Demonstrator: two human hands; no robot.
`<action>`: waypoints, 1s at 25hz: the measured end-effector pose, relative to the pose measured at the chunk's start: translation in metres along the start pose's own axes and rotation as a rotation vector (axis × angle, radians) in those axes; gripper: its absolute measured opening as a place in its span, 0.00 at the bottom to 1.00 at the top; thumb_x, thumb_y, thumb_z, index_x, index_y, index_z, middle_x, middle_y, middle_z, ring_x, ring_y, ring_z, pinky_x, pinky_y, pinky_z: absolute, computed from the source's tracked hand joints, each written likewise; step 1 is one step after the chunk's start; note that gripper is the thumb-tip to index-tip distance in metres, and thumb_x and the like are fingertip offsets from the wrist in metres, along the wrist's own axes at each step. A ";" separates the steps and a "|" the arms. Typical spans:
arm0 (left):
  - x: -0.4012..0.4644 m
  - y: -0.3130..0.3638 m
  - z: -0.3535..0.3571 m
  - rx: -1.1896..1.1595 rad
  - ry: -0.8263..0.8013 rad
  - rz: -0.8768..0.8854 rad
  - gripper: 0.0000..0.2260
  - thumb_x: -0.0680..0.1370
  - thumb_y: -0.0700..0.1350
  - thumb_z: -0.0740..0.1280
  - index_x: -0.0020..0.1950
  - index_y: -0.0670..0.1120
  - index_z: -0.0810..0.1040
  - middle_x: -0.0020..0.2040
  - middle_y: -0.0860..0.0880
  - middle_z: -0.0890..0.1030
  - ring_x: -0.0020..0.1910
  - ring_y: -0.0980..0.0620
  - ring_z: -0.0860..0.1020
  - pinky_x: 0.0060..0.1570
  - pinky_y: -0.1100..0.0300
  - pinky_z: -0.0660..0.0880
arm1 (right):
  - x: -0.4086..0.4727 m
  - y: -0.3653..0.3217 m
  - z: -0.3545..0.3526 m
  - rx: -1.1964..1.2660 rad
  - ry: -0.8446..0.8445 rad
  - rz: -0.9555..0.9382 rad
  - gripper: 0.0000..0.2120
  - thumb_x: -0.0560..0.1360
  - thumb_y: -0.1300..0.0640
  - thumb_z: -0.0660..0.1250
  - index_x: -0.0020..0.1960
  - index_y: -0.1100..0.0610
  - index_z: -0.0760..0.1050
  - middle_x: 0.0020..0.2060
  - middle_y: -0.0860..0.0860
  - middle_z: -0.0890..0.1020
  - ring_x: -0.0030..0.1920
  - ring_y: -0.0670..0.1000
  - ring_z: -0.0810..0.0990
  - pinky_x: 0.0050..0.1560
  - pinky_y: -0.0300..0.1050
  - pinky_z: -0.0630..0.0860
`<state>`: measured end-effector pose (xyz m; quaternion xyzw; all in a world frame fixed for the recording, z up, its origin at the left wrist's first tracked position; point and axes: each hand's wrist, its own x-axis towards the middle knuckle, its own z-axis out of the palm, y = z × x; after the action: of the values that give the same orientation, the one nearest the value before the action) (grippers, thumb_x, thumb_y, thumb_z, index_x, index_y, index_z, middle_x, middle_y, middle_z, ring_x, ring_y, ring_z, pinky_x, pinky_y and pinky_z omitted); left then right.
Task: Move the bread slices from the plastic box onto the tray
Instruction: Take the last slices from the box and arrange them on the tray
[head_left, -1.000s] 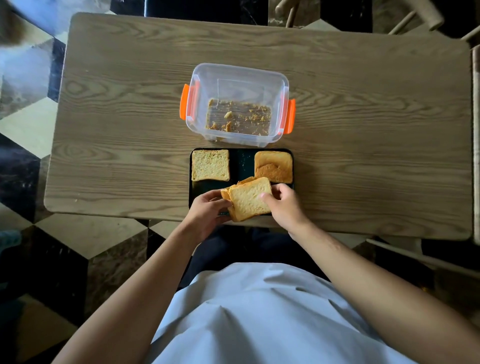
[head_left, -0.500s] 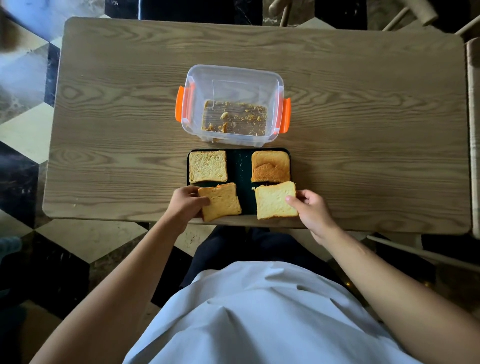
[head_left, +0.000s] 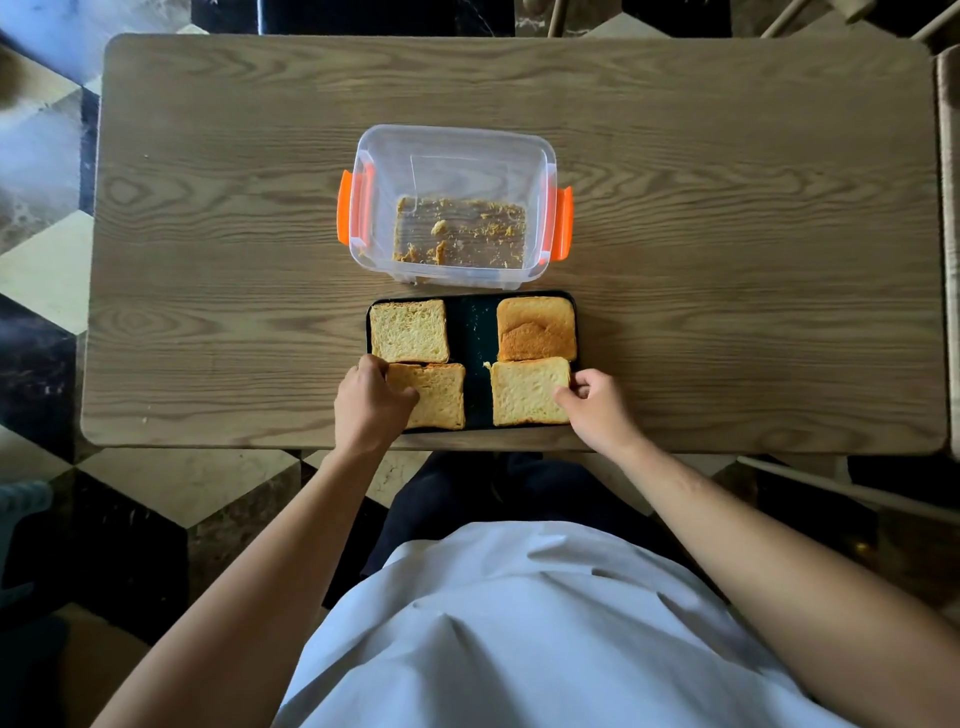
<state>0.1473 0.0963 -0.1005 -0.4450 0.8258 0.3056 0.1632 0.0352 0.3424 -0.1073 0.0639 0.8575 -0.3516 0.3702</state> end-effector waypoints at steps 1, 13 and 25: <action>-0.003 0.001 0.001 0.035 0.019 0.006 0.19 0.71 0.47 0.71 0.60 0.42 0.74 0.54 0.43 0.78 0.55 0.42 0.76 0.52 0.51 0.72 | -0.002 -0.001 -0.003 -0.126 0.041 -0.017 0.14 0.76 0.52 0.69 0.53 0.62 0.79 0.42 0.55 0.84 0.45 0.58 0.81 0.48 0.55 0.80; -0.033 0.076 0.057 0.000 -0.164 0.318 0.20 0.74 0.42 0.69 0.66 0.41 0.75 0.58 0.42 0.77 0.54 0.42 0.78 0.52 0.54 0.74 | -0.010 -0.004 -0.007 -0.307 0.209 -0.237 0.06 0.73 0.55 0.71 0.48 0.54 0.79 0.40 0.51 0.83 0.42 0.56 0.81 0.38 0.51 0.79; -0.013 0.098 0.071 -0.026 -0.041 0.179 0.15 0.77 0.51 0.66 0.59 0.43 0.78 0.57 0.43 0.75 0.54 0.41 0.76 0.52 0.52 0.73 | 0.008 -0.011 0.001 -0.205 0.272 -0.175 0.17 0.75 0.50 0.68 0.62 0.54 0.75 0.51 0.55 0.79 0.49 0.57 0.79 0.44 0.49 0.75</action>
<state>0.0729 0.1917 -0.1122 -0.3653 0.8546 0.3388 0.1462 0.0262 0.3327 -0.1073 -0.0019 0.9332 -0.2814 0.2235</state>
